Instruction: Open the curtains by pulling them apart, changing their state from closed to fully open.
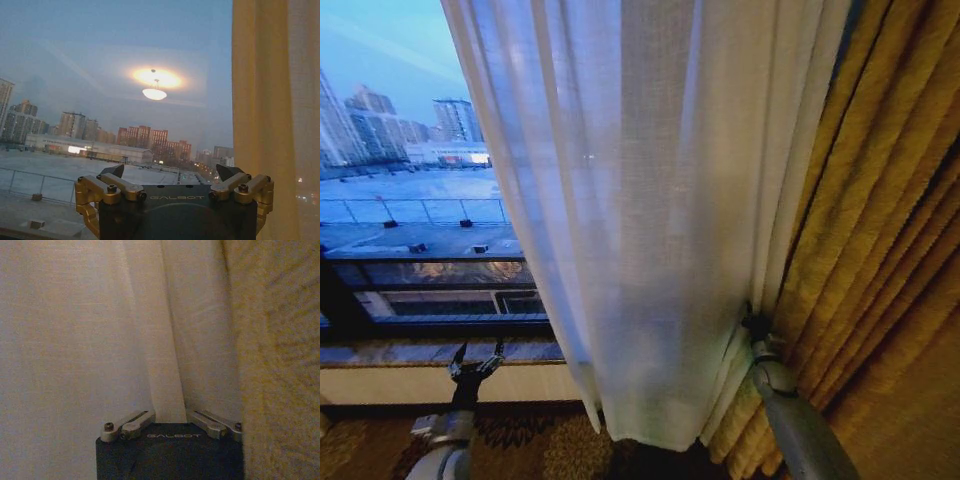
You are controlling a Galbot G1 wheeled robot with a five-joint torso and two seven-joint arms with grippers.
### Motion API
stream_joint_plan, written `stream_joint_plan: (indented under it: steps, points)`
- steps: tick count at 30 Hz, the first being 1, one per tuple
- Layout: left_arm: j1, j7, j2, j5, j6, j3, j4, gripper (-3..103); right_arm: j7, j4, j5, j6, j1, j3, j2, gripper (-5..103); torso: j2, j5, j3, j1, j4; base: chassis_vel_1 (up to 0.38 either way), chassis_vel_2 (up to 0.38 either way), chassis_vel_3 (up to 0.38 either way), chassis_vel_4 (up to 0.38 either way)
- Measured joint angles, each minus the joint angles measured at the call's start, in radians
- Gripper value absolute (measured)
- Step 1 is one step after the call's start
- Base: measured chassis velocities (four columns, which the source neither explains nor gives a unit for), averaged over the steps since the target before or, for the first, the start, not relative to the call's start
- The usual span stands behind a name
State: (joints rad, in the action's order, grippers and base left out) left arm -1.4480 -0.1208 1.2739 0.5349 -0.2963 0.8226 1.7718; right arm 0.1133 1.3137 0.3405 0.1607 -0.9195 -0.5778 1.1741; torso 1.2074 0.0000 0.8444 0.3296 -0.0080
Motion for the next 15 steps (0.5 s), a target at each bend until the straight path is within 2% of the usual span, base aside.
stream_joint_plan:
  steps: [3,5,6,8,11,12,15]
  points:
    - [0.0,0.0,0.0,0.0,0.0,0.0,0.0,100,-0.013,0.03,0.008,-0.003,-0.021,0.011,-0.002,0,0.0,0.0,0.0,0.0,-0.0001,0.0,0.0,0.0,0.0]
    - [0.0,0.0,0.0,0.0,0.0,0.0,0.0,100,-0.062,0.112,0.066,-0.036,-0.074,0.033,-0.005,-3,0.0,0.0,0.0,0.0,-0.0001,0.0,0.0,0.0,0.0]
    - [0.0,0.0,0.0,0.0,0.0,0.0,0.0,100,-0.075,0.134,0.082,-0.046,-0.088,0.037,-0.005,1,0.0,0.0001,0.0,0.0,-0.0001,0.0,0.0,0.0,0.0]
    - [0.0,0.0,0.0,0.0,0.0,0.0,0.0,100,-0.089,0.172,0.106,-0.06,-0.111,0.045,-0.007,1,0.0,-0.0001,0.0,0.0,0.0,0.0,0.0,0.0,0.0]
    - [0.0,0.0,0.0,0.0,0.0,0.0,0.0,100,-0.098,0.274,0.129,-0.086,-0.182,0.064,-0.004,17,0.0,-0.0001,0.0,0.0,-0.0001,0.0,0.0,0.0,0.0]
    - [0.0,0.0,0.0,0.0,0.0,0.0,0.0,100,-0.098,0.274,0.129,-0.086,-0.182,0.064,-0.004,17,0.0,-0.0001,0.0,0.0,-0.0001,0.0,0.0,0.0,0.0]
    - [0.0,0.0,0.0,0.0,0.0,0.0,0.0,100,-0.109,0.335,0.127,-0.091,-0.228,0.064,0.007,33,0.0,-0.0002,0.0,0.0,0.0,0.0,0.0,0.0,0.0]
